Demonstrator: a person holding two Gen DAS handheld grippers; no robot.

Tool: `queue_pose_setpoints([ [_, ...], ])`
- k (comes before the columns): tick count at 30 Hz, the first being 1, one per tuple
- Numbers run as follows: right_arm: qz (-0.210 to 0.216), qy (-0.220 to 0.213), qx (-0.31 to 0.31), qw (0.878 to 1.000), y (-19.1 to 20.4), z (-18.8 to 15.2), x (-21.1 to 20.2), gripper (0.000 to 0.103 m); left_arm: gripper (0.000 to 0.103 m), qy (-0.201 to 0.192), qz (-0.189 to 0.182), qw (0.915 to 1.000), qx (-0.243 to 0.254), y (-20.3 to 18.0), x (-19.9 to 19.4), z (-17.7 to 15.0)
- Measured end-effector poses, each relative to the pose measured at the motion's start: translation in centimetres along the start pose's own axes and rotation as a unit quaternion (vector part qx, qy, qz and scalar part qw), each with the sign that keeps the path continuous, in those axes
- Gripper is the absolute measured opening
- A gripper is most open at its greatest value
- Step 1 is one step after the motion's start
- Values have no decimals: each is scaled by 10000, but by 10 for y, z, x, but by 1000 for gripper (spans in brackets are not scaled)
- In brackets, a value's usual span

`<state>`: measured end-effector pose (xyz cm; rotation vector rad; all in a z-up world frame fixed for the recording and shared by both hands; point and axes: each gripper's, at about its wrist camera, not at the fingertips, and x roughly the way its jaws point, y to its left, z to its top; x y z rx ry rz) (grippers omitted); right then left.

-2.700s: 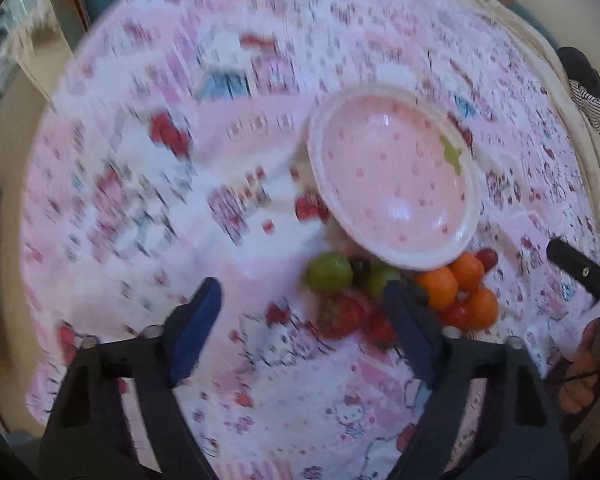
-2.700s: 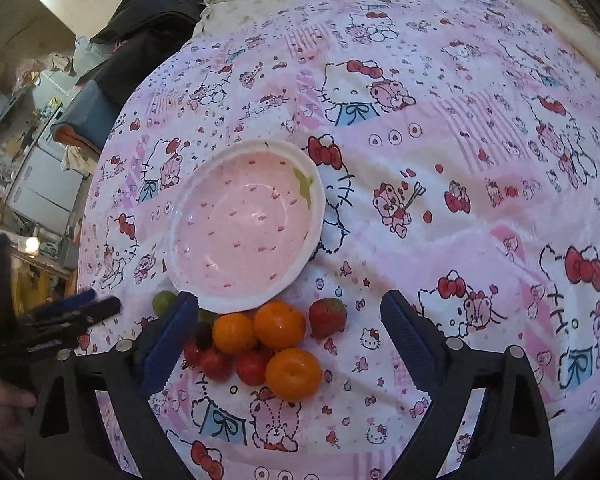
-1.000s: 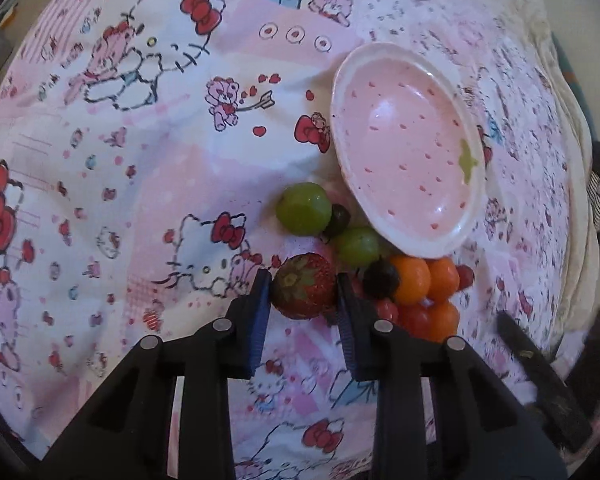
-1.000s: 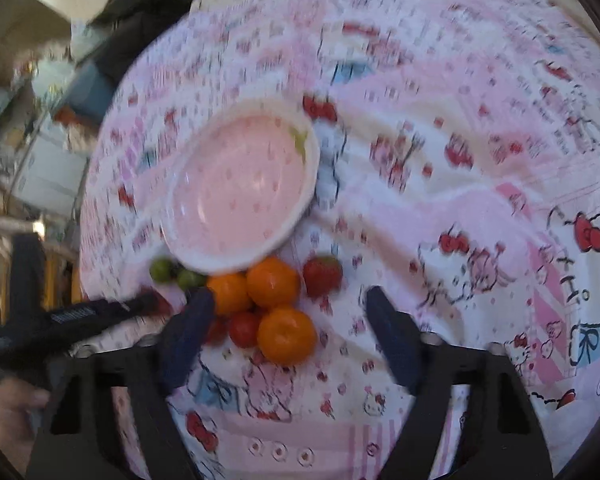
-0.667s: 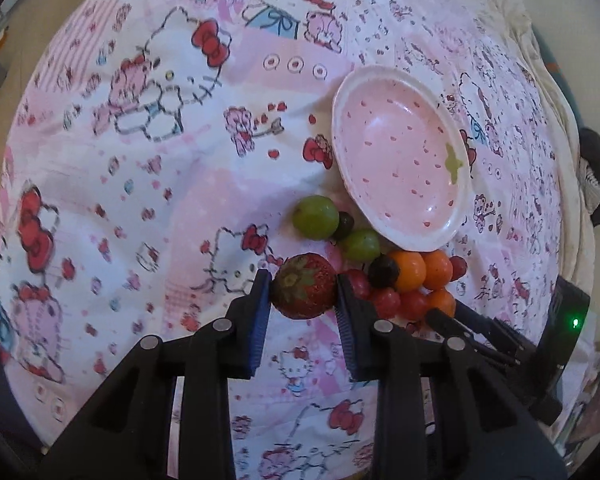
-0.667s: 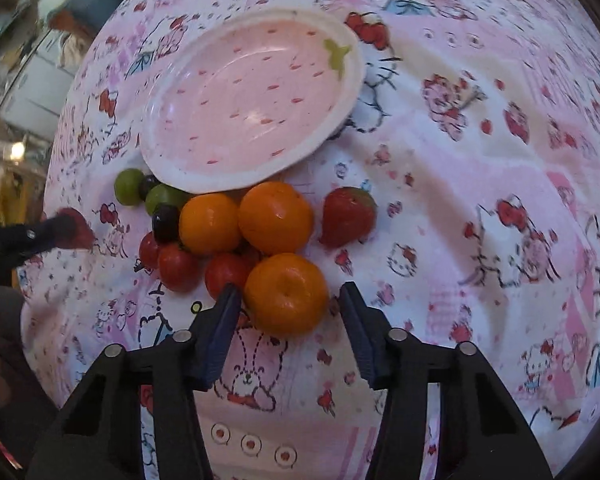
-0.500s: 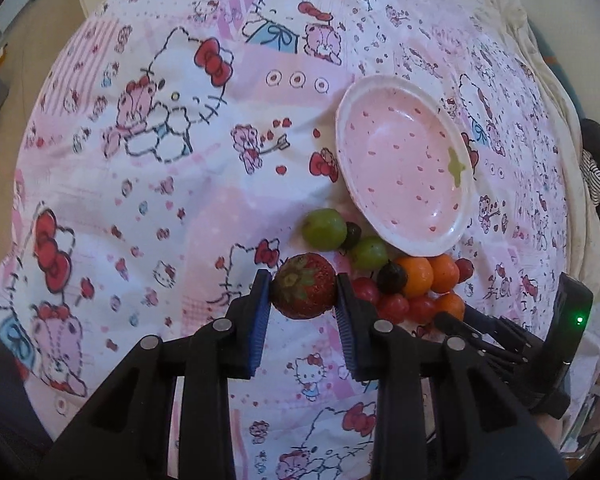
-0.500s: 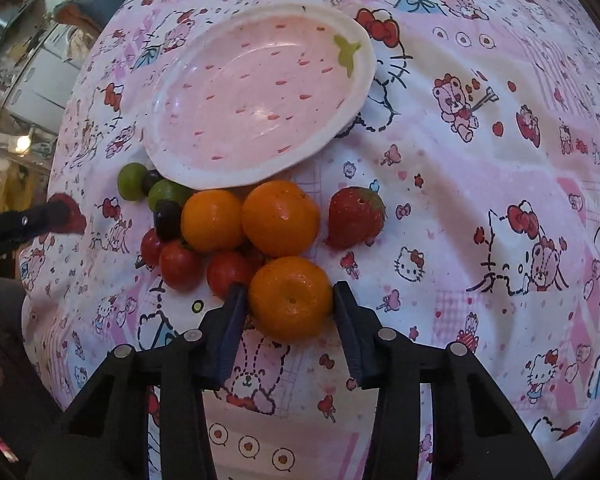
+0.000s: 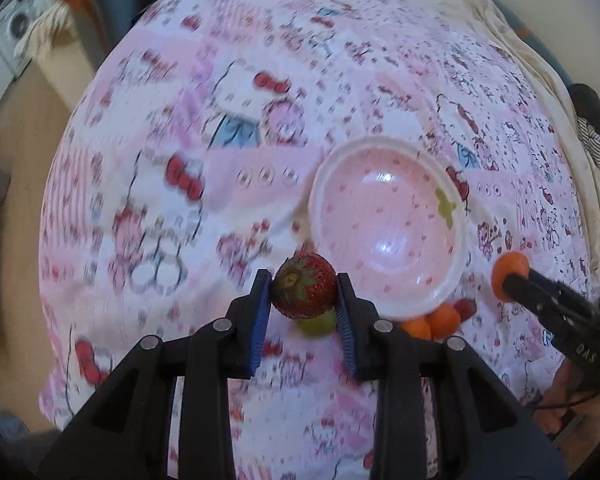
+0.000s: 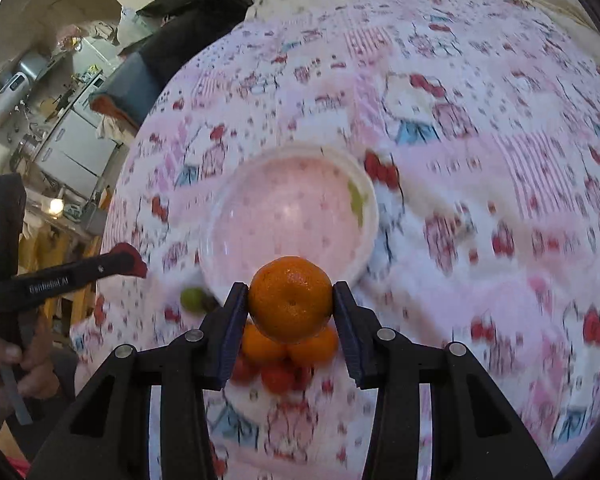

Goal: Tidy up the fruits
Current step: 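Carry both fruits over the plate and open both grippers to drop them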

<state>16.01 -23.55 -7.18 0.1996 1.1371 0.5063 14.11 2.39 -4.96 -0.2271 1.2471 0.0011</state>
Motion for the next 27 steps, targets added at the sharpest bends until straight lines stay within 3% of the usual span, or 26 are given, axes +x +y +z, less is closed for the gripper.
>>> queue_pose_setpoints([
  [9,-189,133,-426,9988,-7,54,54,45,27,352,-393,9985,137,-31,56,47],
  [18,-548,427,-817,9942,-17,59,95,45,28,690,-312,9968,264,-49,101,62],
  [27,-515,477,-785,9944,-22,58,104,51,28,861,-362,9952,276,-53,114,67],
])
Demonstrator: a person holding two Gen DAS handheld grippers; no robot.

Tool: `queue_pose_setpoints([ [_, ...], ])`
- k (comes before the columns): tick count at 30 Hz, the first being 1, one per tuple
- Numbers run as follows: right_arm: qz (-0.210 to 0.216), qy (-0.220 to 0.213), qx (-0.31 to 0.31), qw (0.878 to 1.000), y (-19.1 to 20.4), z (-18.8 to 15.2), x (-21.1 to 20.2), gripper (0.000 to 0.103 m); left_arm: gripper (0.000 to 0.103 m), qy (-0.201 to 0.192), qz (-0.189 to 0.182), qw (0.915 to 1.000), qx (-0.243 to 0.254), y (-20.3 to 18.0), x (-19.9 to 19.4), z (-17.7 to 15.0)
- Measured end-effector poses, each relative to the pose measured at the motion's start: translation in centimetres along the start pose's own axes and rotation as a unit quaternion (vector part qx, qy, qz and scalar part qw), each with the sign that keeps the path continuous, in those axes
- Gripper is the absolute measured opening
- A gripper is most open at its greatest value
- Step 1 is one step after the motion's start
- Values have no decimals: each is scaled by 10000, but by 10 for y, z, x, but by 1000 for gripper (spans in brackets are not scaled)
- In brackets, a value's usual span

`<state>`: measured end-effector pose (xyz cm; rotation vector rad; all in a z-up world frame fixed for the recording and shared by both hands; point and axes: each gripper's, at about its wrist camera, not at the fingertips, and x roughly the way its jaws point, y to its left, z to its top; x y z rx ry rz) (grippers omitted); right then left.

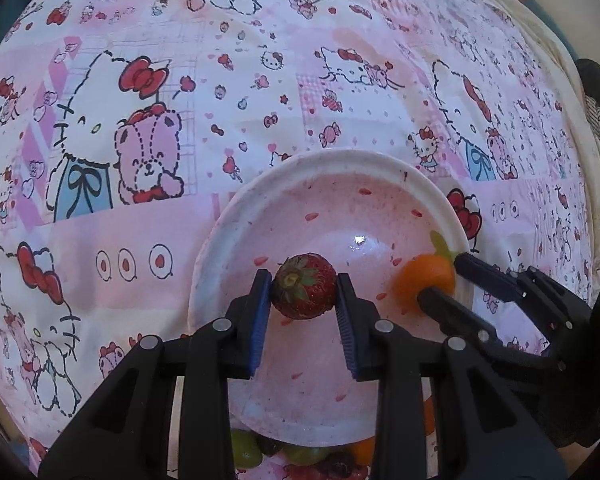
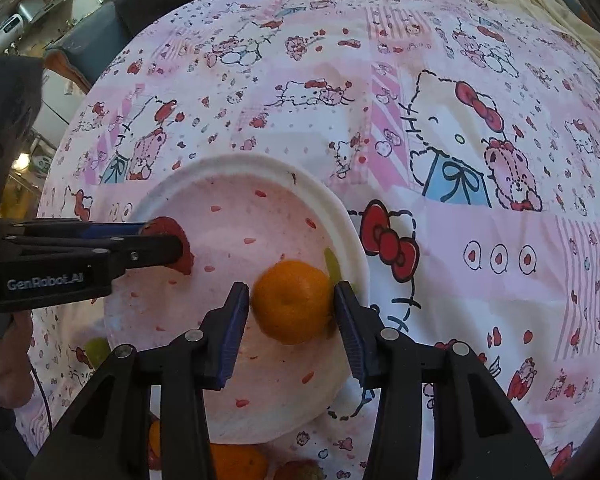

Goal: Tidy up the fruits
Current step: 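Carry both fruits over the plate and open both grippers to drop them, then lift both open grippers away from the plate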

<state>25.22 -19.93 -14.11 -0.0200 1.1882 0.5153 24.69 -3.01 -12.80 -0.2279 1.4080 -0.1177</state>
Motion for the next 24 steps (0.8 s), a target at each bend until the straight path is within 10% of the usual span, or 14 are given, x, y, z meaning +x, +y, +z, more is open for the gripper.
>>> queue_pose_setpoints([
  [3,131,-56,1,9999,1,0,-4,78,59,74,57,10000,-17,0,1,3],
  [6,91,-73,-235,9997,7,-1,-10,81,78,-121,-9,9999,-68,0,-9,3],
  [24,133,-514,38,9986,8,-24,-78,83,78,-668,527,9963,-86,29,-78,-37],
])
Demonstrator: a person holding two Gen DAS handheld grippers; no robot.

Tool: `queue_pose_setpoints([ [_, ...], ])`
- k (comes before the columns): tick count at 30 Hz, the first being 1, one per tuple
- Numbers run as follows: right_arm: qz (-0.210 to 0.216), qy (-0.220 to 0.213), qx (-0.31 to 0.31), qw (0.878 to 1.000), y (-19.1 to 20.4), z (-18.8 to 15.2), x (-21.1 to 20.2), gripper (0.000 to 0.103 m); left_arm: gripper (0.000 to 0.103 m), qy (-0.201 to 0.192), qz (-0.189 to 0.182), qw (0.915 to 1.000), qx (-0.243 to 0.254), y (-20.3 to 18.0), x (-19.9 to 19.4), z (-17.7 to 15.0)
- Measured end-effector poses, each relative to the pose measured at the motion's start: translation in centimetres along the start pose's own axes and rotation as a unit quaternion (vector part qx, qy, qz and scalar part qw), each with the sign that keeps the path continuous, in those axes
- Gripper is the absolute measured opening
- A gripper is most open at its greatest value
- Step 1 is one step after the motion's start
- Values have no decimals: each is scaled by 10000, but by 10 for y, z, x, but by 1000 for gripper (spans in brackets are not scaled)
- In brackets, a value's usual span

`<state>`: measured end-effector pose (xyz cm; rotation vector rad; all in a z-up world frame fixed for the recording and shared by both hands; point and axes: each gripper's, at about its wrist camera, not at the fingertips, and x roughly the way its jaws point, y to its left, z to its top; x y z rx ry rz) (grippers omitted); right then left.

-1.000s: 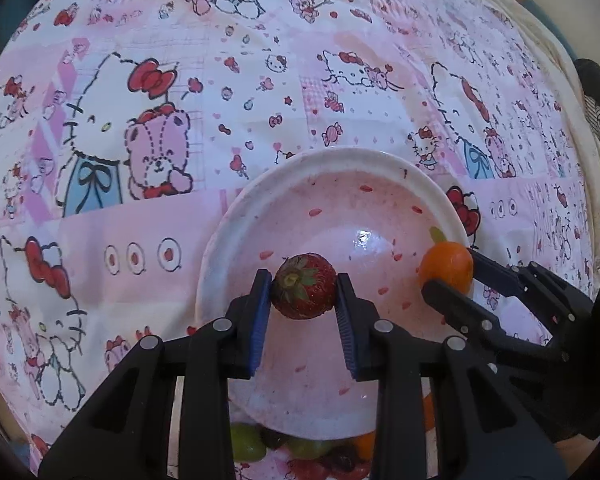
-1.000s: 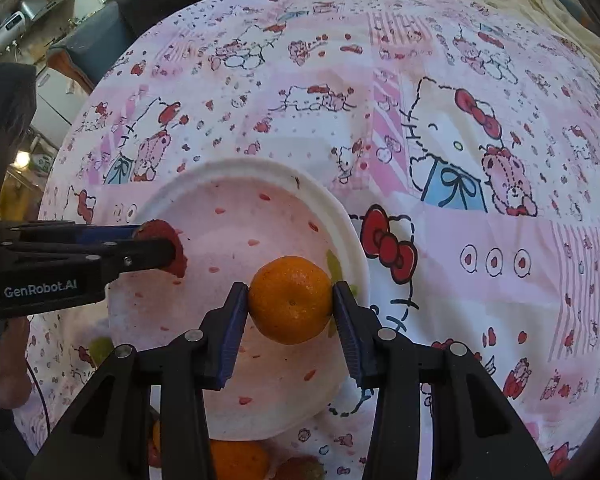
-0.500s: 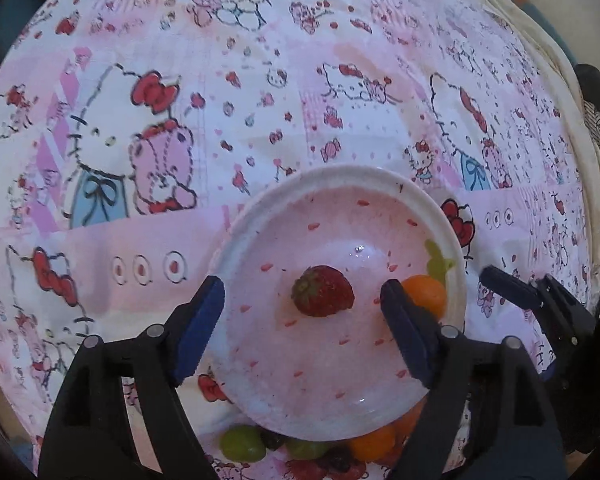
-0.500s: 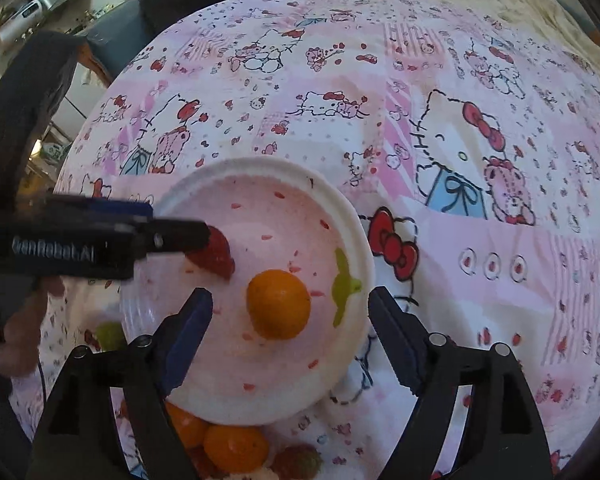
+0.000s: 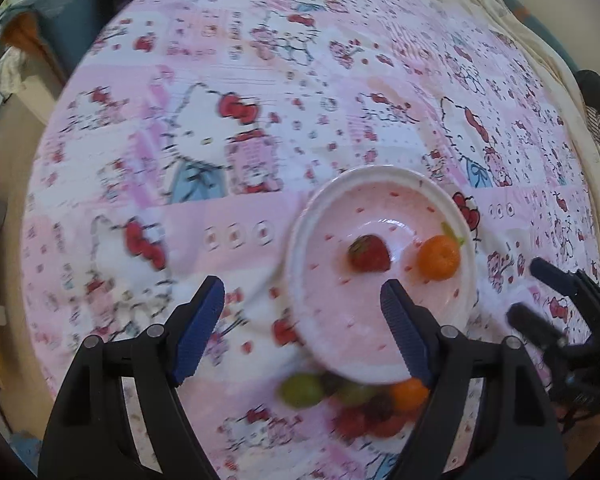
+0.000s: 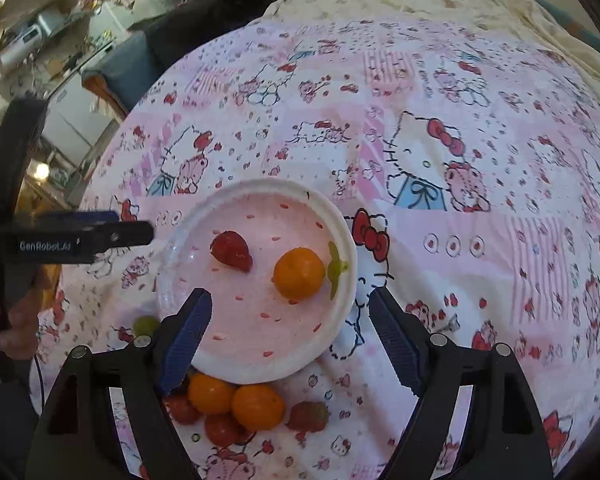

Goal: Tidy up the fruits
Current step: 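Lift both open grippers away from the plate, then grasp a green lime from the cluster with the left gripper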

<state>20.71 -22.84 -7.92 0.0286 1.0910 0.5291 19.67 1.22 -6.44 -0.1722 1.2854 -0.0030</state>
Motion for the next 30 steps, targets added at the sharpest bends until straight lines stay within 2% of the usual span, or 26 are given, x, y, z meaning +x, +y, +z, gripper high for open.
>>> queue_pose_setpoints([
  [8,46,-120,366,9992,3,-21,-24,83,78,4,26,9998,-195,28,-14,-37],
  [11,32,-140,542,9984,2,-31,-32,83,78,65,23,9999,93,28,-13,-55],
  [13,36,-157,660,9977,2,-38,-38,83,78,204,133,9977,626,21,-8,-66],
  [16,40,-162,802,9966,2,-49,-46,83,77,481,305,9872,1492,8,3,-81],
  [18,32,-105,987,9951,-1,-60,-48,83,76,547,381,9802,1865,2,9,-89],
  [22,-71,73,1518,9884,-16,-81,-46,83,60,692,343,9697,2316,-7,23,-96],
  [26,-133,201,1765,9840,-25,-92,-43,83,54,778,269,9563,2807,-23,35,-103],
  [30,-152,212,1768,9839,-27,-93,-43,83,50,822,290,9372,3378,-39,43,-103],
])
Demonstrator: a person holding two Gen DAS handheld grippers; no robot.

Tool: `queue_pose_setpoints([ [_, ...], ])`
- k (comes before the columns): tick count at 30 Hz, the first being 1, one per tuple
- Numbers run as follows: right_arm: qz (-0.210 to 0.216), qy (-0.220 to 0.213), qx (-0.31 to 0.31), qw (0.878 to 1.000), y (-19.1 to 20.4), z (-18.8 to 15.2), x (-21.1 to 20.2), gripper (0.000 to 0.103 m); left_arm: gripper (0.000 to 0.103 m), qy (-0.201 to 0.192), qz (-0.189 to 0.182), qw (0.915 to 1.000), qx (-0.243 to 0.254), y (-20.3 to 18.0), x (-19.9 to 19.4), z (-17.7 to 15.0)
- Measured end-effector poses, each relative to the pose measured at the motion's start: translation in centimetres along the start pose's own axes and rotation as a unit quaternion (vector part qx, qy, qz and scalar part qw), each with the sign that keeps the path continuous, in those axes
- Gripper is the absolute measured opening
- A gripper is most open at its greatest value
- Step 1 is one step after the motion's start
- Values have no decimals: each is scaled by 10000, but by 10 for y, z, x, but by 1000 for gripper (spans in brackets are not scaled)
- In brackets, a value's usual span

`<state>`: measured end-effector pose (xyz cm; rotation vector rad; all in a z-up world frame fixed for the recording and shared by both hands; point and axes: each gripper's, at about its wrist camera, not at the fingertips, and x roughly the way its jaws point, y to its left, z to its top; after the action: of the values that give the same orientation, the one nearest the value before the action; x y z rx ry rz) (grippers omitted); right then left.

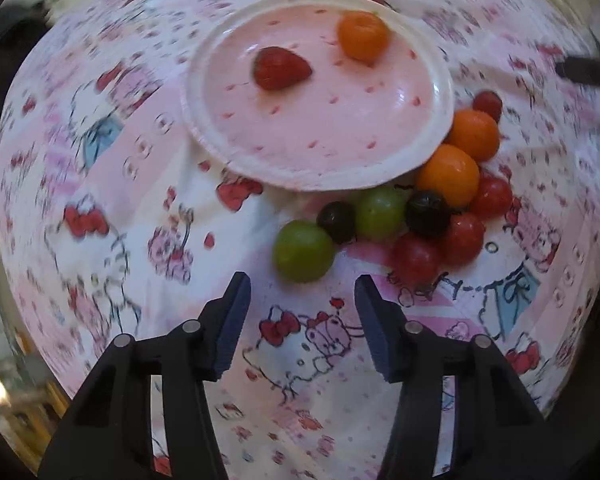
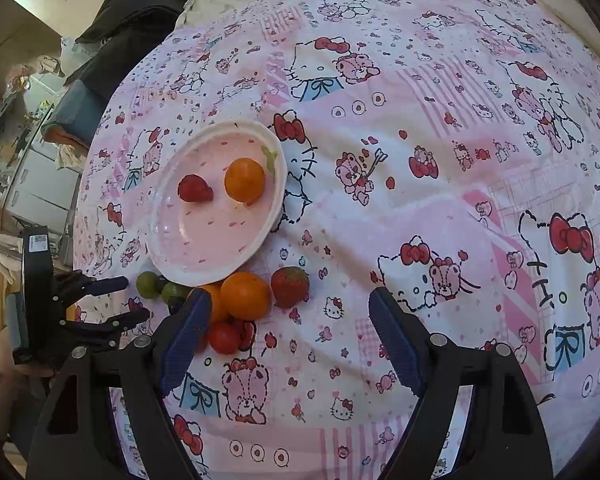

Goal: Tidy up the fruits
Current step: 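Grasp a green lime from the cluster with the left gripper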

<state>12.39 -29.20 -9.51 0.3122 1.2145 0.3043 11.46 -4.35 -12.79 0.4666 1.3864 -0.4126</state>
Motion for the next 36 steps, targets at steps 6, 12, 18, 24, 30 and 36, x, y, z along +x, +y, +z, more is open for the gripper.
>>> queue_pose_setpoints([
  [6,35,6,7,10000,1,5,3,83,36,95,-189,9979,615,-3,7,16],
  [12,17,39,-36,10000,3,7,7,83,25,117,-138,9974,704,1,15,25],
  [18,27,48,-45,10000,3,8,8,83,24,-10,-208,9985,510,-2,6,6],
  [24,116,74,-24,9999,2,7,8,83,24,-192,-256,9990,-319,10,-29,-12],
  [30,398,296,262,9984,-3,8,19,74,24,-614,-296,9844,-1624,15,-66,-44],
  [36,346,679,474,9960,-6,11,53,48,24,-916,-215,9701,-2237,19,-73,-55],
])
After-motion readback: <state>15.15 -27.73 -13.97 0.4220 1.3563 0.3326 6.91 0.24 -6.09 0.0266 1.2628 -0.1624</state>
